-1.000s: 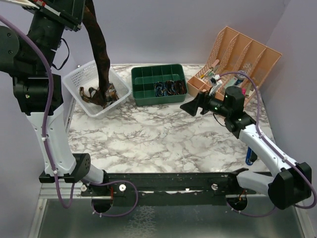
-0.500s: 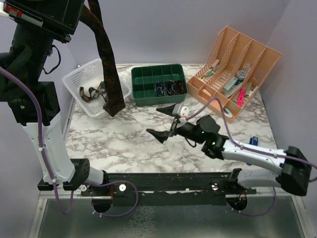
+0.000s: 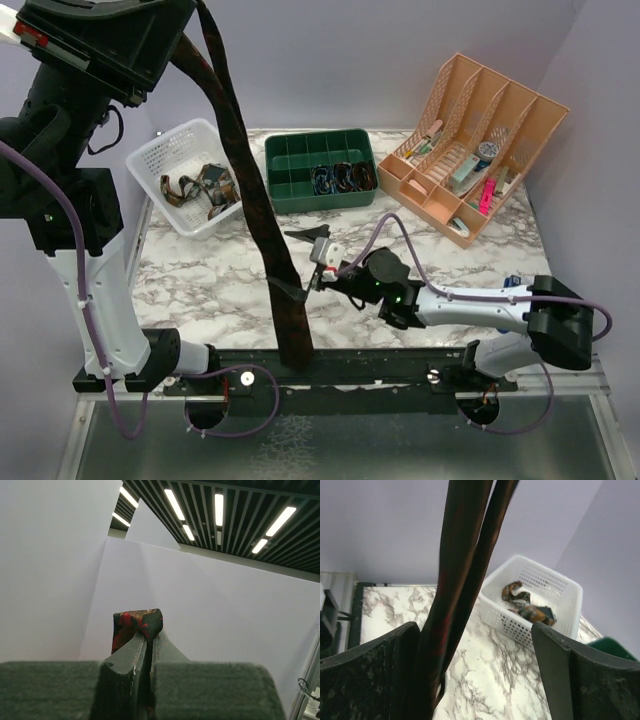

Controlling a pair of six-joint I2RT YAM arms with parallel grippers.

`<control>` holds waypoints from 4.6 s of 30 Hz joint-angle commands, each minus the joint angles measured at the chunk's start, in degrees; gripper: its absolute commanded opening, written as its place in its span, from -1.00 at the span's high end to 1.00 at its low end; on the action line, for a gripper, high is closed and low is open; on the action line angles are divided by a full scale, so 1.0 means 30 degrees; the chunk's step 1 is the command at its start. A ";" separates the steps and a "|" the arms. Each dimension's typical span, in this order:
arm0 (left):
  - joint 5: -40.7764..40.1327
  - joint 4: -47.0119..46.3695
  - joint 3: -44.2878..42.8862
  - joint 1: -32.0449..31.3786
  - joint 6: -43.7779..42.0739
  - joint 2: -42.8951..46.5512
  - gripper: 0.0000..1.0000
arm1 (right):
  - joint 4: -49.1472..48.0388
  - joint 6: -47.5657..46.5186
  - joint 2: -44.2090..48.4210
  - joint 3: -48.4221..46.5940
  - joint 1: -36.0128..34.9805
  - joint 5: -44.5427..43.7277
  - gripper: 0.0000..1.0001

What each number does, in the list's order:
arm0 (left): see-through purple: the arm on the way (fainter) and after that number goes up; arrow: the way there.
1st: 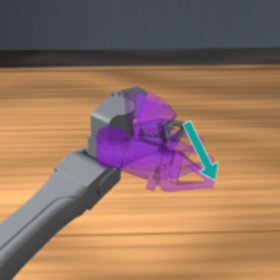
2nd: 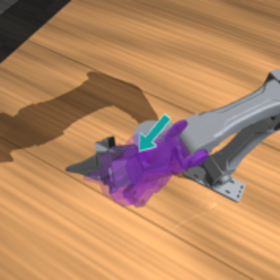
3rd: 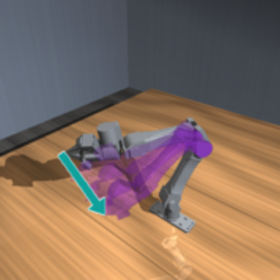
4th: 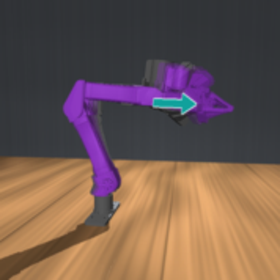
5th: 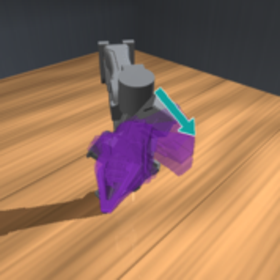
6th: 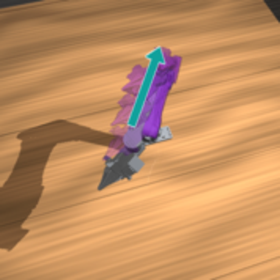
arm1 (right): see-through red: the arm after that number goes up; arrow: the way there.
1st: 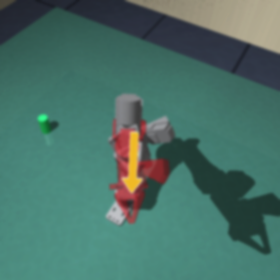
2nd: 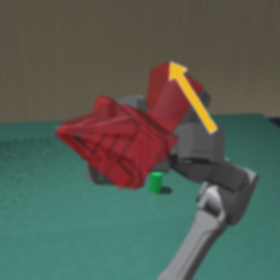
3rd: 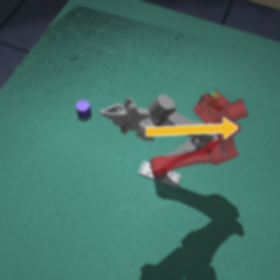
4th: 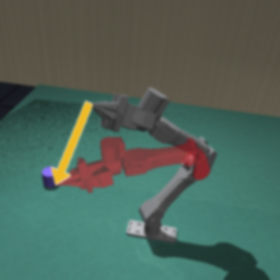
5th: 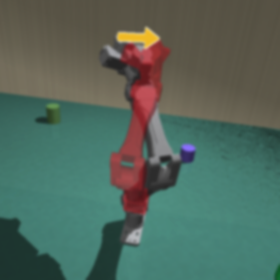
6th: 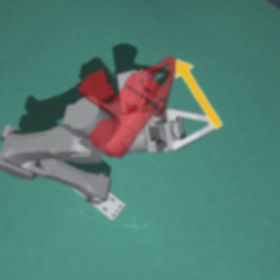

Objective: Roll the ties
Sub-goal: Place the tie at the center of the board.

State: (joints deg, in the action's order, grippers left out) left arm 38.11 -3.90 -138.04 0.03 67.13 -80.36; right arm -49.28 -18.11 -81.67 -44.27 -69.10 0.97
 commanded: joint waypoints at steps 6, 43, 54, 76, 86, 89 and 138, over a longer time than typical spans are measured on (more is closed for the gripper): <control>0.1591 -0.1014 0.2429 0.0018 0.0740 0.0835 1.00 | 0.5268 0.1830 0.0433 -0.2086 0.1352 0.8031 -0.32; -0.0543 -0.2975 0.4473 -0.9437 -0.3322 -0.4842 1.00 | 1.6174 -0.2367 1.0092 -0.2667 0.6258 -1.1660 0.99; 0.1381 -0.2878 0.6466 -1.1832 -0.6765 -0.5916 1.00 | 2.0830 -0.3514 1.2776 -0.3479 0.6492 -1.4680 0.99; -1.2947 0.3750 3.4338 -1.0499 -1.7480 1.4989 0.93 | 1.8458 0.5898 0.4969 0.1232 0.6002 -0.4123 0.99; -1.1411 0.7136 3.3968 -1.0499 -1.6011 1.5845 0.46 | 2.1260 0.9006 0.3724 0.1187 0.4050 0.5847 0.09; -1.1813 0.8366 3.3150 -1.0499 -1.5794 1.5915 0.35 | 2.2097 1.0424 0.5268 0.0842 0.4049 0.5158 -0.21; -1.2204 1.1997 3.2917 -1.0528 -1.1538 1.7088 0.03 | 2.4072 1.5052 0.2109 0.3069 1.4575 0.4288 0.22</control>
State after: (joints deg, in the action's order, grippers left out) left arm 2.48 31.48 -39.59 -31.62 32.14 -28.97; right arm 23.22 27.73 -75.44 -35.88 -25.76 12.97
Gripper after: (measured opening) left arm 0.482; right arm 0.376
